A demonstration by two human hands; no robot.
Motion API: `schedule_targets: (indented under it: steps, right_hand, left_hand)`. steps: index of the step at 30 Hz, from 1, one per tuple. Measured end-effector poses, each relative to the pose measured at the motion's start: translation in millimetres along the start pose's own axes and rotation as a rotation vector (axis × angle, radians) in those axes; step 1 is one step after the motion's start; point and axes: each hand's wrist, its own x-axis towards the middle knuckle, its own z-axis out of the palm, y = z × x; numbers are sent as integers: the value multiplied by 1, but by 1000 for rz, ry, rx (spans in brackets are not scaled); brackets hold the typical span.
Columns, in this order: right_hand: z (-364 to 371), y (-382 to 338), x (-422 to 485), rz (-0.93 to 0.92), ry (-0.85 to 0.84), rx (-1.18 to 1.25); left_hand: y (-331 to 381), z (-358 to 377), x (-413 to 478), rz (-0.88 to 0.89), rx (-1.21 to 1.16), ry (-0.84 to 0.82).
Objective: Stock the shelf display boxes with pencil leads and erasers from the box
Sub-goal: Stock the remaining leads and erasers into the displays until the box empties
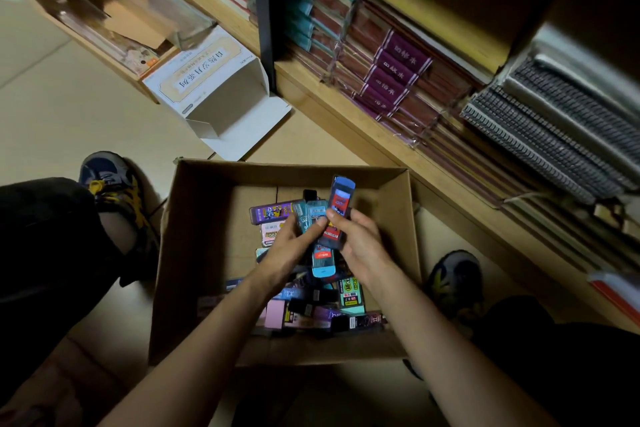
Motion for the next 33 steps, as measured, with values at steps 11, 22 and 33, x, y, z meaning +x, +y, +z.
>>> schedule_targets:
  steps: [11, 22, 33]
  right_hand:
    - [7, -70, -76, -175, -32, -118]
    - [22, -144, -171, -509, -172, -339]
    - [43, -159, -218, -578, -136, -436]
  left_hand:
    - [45, 18, -35, 63, -100, -44]
    - [126, 73, -81, 278, -74, 14]
    - [187, 116, -147, 430, 18, -11]
